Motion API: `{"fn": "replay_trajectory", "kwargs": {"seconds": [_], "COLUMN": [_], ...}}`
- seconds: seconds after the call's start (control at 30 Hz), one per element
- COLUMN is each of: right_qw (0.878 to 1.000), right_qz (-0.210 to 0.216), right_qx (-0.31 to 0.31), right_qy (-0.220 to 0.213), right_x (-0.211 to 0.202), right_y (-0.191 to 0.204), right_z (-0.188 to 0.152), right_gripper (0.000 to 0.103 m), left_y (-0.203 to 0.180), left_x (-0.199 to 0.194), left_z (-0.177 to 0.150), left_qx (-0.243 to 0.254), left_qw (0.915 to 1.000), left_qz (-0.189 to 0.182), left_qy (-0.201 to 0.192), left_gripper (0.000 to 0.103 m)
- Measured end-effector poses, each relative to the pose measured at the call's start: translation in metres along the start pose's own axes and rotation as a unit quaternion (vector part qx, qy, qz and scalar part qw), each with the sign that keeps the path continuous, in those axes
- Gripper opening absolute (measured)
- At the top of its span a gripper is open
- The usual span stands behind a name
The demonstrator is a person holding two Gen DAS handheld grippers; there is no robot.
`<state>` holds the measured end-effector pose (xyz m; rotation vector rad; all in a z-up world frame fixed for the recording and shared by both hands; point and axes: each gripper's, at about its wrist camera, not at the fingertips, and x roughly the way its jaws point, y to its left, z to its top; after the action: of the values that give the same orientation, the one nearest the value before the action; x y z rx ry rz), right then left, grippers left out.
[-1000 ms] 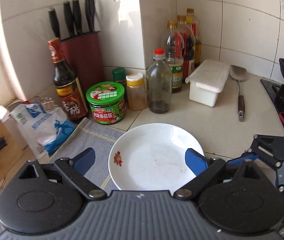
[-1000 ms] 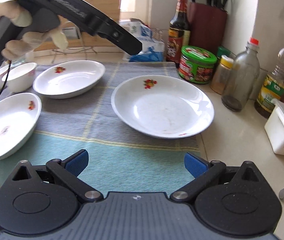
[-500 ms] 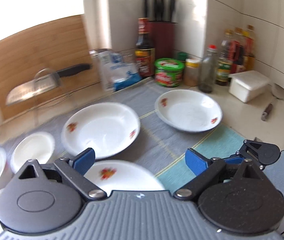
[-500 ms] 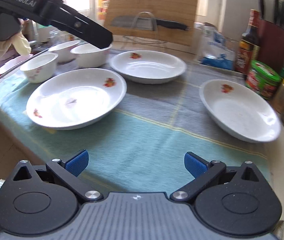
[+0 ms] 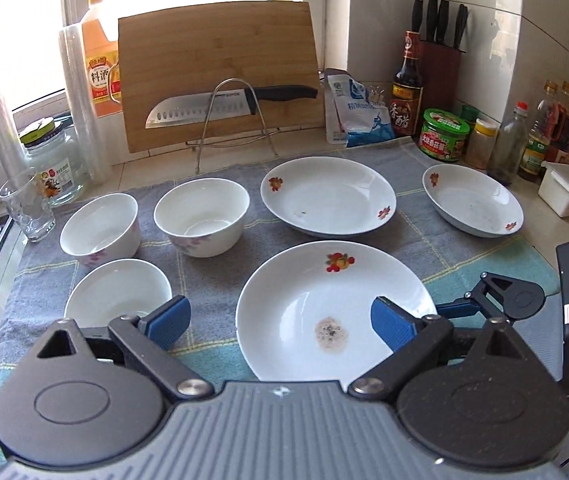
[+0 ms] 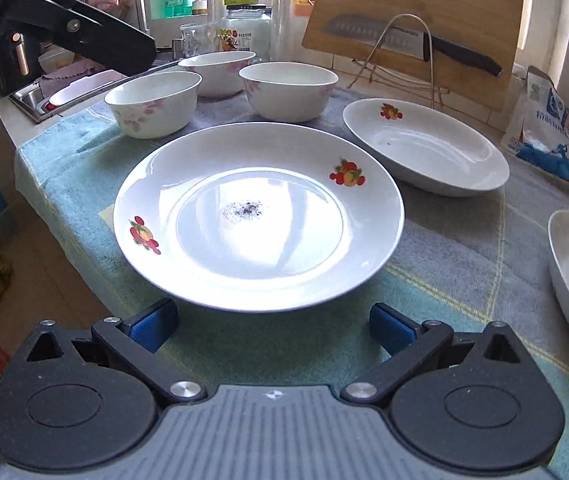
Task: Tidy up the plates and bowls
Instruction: 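Move the left gripper back to the large stained white plate, then grasp the rim of the large stained plate with the left gripper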
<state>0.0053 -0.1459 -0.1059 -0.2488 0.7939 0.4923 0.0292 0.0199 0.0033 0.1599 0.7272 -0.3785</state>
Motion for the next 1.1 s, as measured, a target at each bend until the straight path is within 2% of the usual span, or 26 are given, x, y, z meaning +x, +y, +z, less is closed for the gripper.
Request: {"fn": "replay_trajectory", "kwargs": {"seconds": [0.1, 0.27, 0.6, 0.77, 1.1], "right_qw": [1.0, 1.0, 0.999, 0.997, 0.997], "right_qz": [-0.002, -0.006, -0.022, -0.035, -0.016], "right_qx": [0.009, 0.017, 0.027, 0.03, 0.012], "right_qy": [0.002, -0.005, -0.036, -0.057, -0.075], "right_x": [0.004, 0.005, 0.003, -0.001, -0.002], "right_y": [0.0, -0.001, 0.003, 0.007, 0.008], "right_z": [0.002, 0.0, -0.008, -0.016, -0.021], "right_gripper": [0.103, 0.103, 0.103, 0.103, 0.103], "left_y": [0.008, 0.016, 0.021, 0.024, 0.022], "left_x": [0.006, 0.026, 0.074, 0.094, 0.116], "left_z": [0.0, 0.006, 0.022, 0.027, 0.033], "left_qx": [-0.001, 0.007, 0.064, 0.073, 0.106], "left_qw": [1.0, 0.9989, 0.9913, 0.987, 0.9776], "left_qz": [-0.009, -0.045, -0.105, -0.125, -0.152], "left_qy": [0.002, 0.01, 0.048, 0.07, 0.1], "left_gripper": [0.097, 0.097, 0.097, 0.097, 0.097]}}
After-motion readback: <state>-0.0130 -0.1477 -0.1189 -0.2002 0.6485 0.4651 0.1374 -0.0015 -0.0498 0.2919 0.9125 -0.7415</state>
